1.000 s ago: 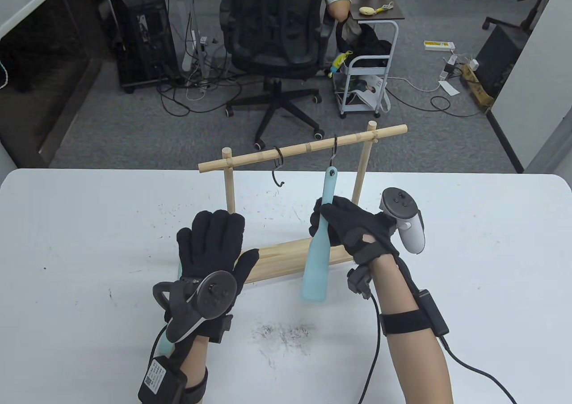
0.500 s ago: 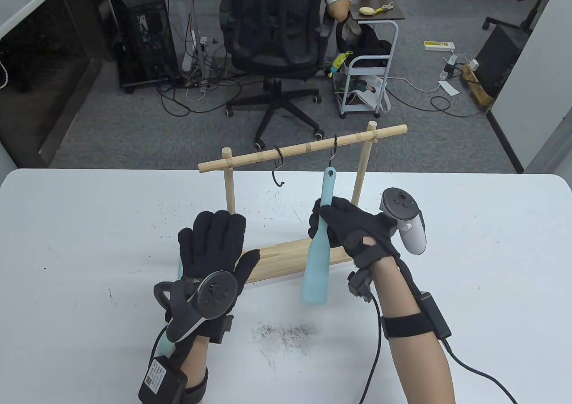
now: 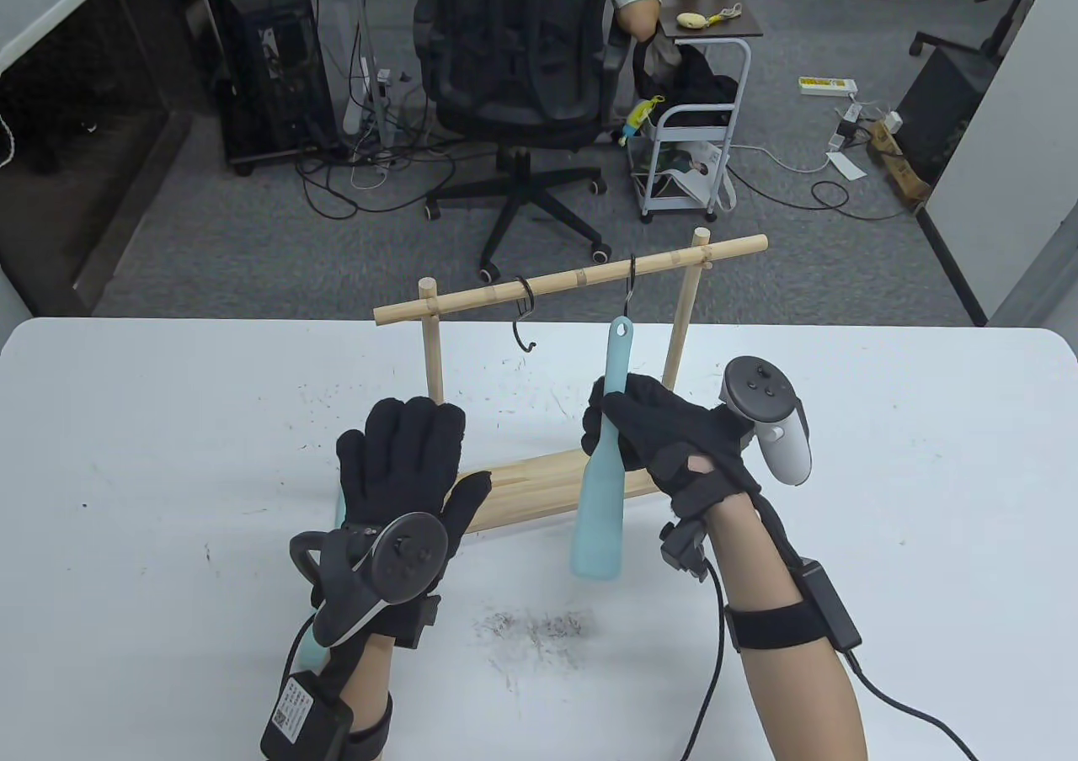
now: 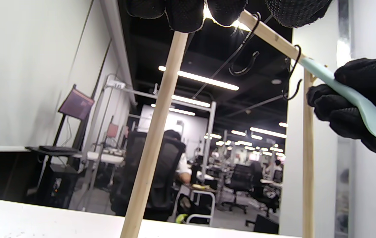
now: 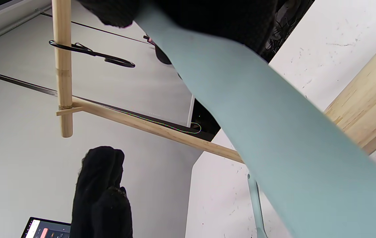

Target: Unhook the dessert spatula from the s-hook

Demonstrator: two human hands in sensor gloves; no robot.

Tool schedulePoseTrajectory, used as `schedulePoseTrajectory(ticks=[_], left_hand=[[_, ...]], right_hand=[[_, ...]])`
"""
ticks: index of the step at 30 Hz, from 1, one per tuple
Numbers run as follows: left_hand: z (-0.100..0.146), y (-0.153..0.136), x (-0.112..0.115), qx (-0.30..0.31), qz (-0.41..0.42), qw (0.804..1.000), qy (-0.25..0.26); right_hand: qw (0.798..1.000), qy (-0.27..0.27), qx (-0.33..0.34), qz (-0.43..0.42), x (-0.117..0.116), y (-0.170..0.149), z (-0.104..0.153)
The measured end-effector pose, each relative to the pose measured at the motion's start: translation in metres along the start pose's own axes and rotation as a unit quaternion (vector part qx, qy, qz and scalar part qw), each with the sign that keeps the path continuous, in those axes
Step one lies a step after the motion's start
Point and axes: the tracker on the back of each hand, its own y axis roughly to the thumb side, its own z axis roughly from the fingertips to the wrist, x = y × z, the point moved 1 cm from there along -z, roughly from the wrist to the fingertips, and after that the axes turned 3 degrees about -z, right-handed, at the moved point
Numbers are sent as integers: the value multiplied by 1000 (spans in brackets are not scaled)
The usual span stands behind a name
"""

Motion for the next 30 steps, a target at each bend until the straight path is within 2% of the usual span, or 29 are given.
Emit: schedulePoseTrajectory(ticks=[7, 14, 22, 30], left_hand=[[1, 0, -3, 2, 3, 1000, 6], [1, -2, -4, -1, 5, 1000, 6], [1, -1, -5, -5, -6, 1000, 7], [1, -2, -5, -8, -7, 1000, 6]], right_hand=[[999, -34, -3, 24, 20, 2, 24], [995, -86, -37, 39, 51, -16, 57], [979, -159, -111, 66, 83, -67, 93], [956, -185, -204, 104, 95, -130, 109]])
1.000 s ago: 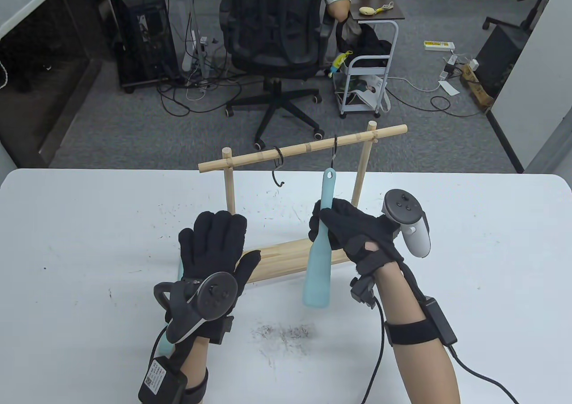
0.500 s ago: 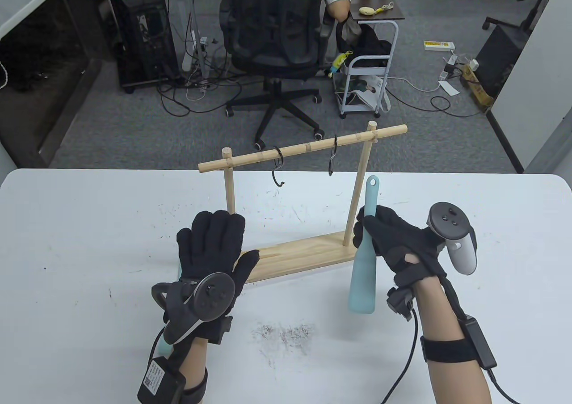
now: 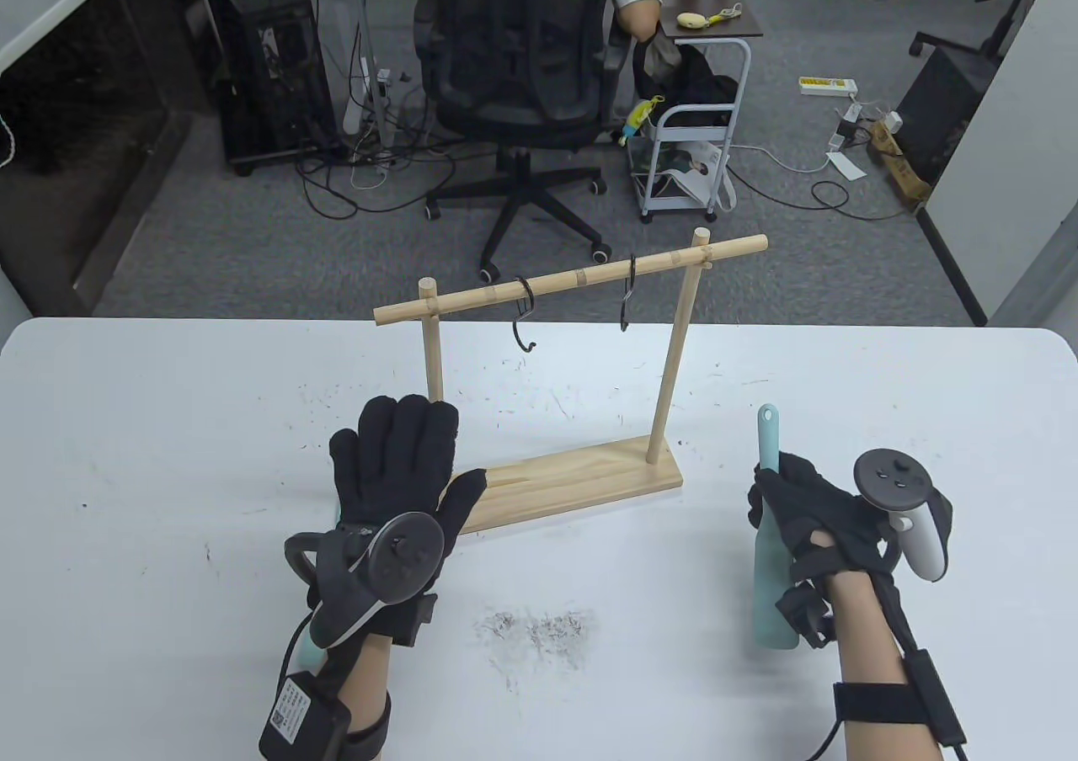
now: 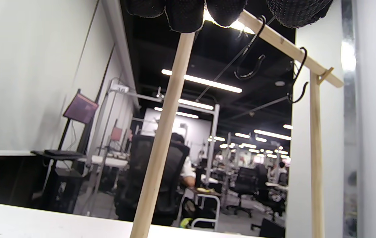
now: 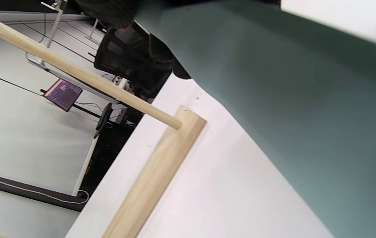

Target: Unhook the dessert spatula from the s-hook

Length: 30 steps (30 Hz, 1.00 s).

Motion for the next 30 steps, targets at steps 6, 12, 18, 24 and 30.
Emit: schedulePoseTrajectory(ticks=[6, 12, 18, 24, 30], left_hand=[[0, -1, -1, -2, 1, 1000, -1], [-1, -2, -1, -2, 6, 1000, 1], [-2, -3, 0, -4, 2, 1000, -2], [-2, -4, 0, -5, 1, 1000, -4], [-2, -5, 0, -7, -2, 1000, -4]], right_hand=[[999, 2, -39, 16, -5, -20, -10], [997, -12, -63, 42, -9, -30, -15], [990, -39, -104, 87, -11, -31, -19], [966, -72, -154, 194, -20, -30, -25], [930, -92, -170, 311, -31, -25, -29]])
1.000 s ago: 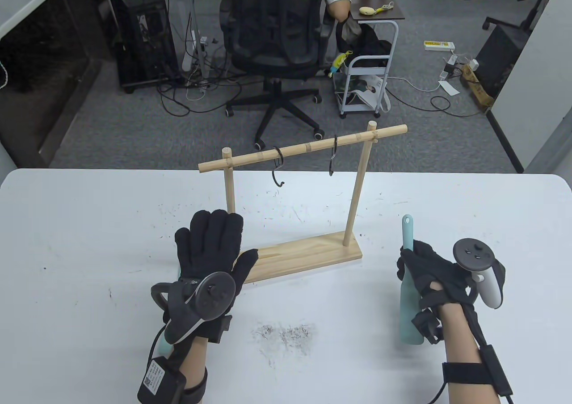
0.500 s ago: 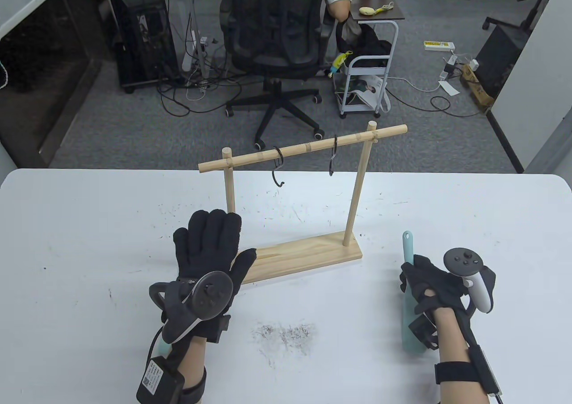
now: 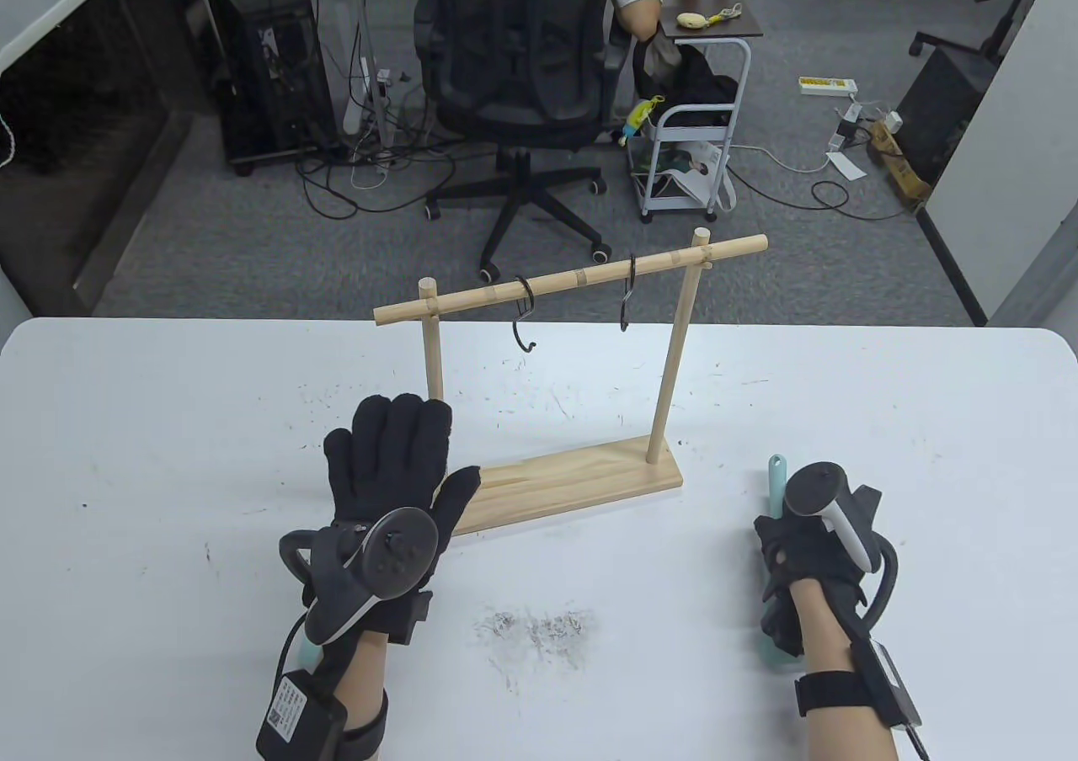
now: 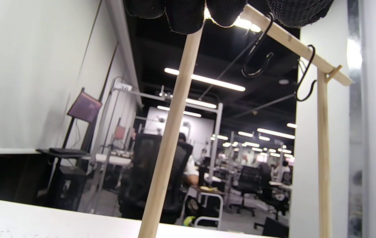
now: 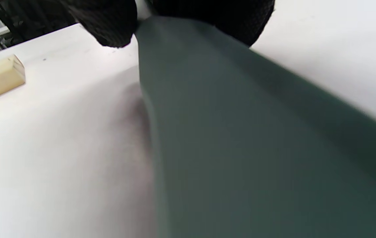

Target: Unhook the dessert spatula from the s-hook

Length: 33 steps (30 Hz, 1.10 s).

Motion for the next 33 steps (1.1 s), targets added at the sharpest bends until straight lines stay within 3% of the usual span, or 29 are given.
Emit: schedulePoseTrajectory(ticks=[15, 33], left_hand=[[-1, 1, 1, -1, -4, 1000, -5], [-1, 2, 2, 0, -5, 1000, -7]], right_hand=[[984, -61, -19, 166, -15, 19, 5], [976, -64, -26, 207, -21, 23, 7]])
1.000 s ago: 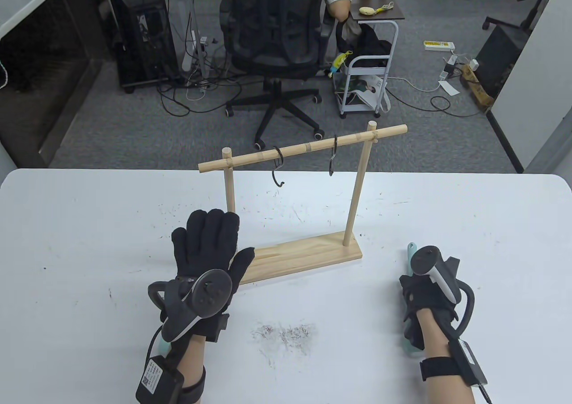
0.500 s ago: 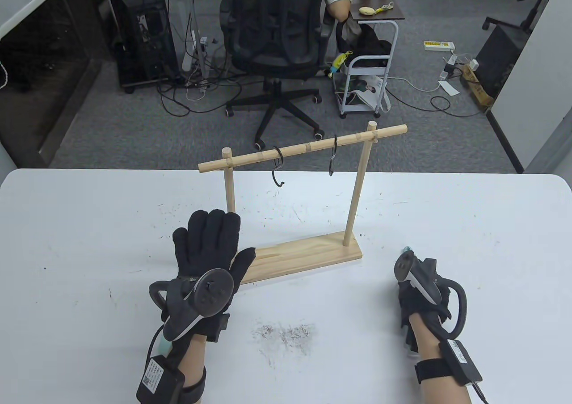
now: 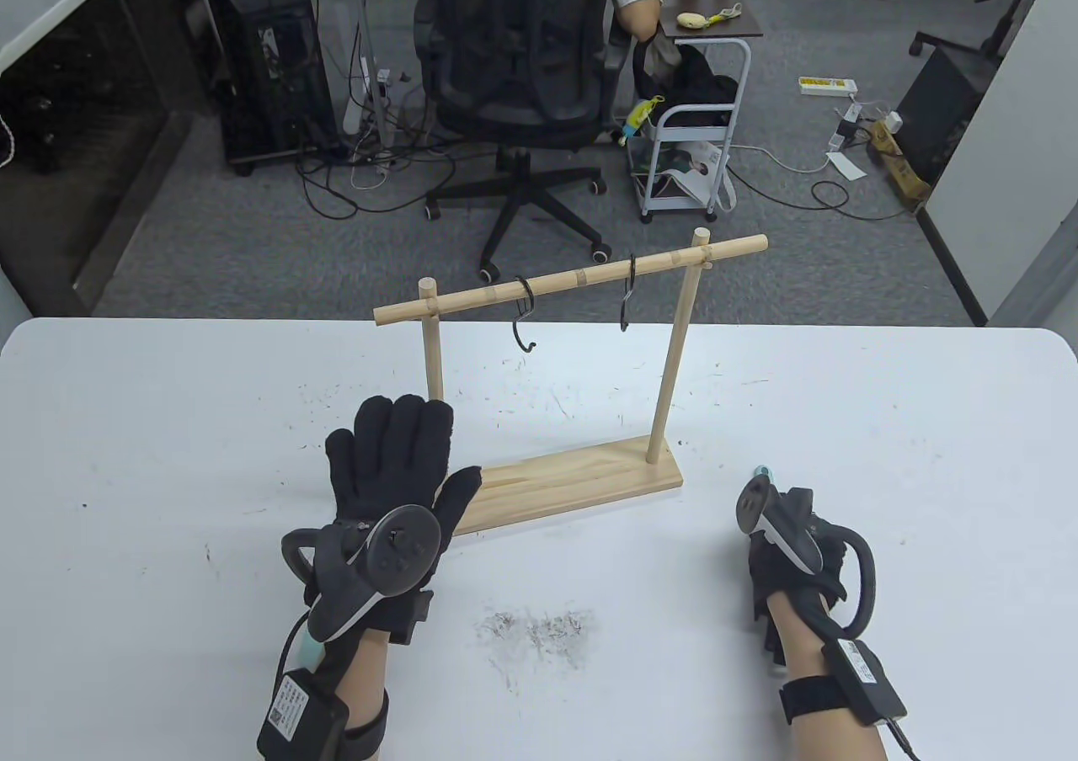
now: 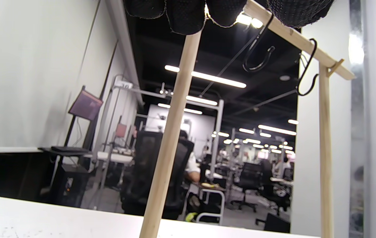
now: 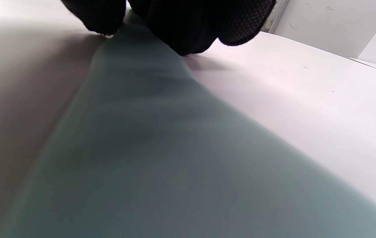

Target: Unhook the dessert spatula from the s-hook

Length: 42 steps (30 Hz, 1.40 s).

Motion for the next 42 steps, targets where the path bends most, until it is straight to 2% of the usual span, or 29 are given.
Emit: schedulePoseTrajectory(ticks=[8, 13, 17, 25, 31, 33, 40, 42], left_hand=[[0, 0, 0, 1, 2, 1000, 1], [0, -1, 0, 1, 5, 1000, 3], [0, -1, 0, 0, 5, 1000, 1], [0, -2, 1, -3, -1, 1000, -3], [-1, -1, 2, -3, -5, 1000, -7], [-1, -1, 2, -4, -7, 1000, -8], [-2, -1, 2, -5, -13, 1000, -10], [-1, -1, 2, -4, -15, 1000, -9]], right_hand=[[998, 42, 4, -37, 5, -7, 1], [993, 59, 31, -95, 13, -13, 5], [981, 72, 80, -164, 28, -12, 12], [948, 25, 189, -254, 81, -1, 45], [909, -27, 274, -313, 120, 7, 79], [885, -46, 311, -343, 134, 10, 93], [824, -83, 391, -402, 153, 15, 125], [813, -92, 403, -410, 154, 16, 131]])
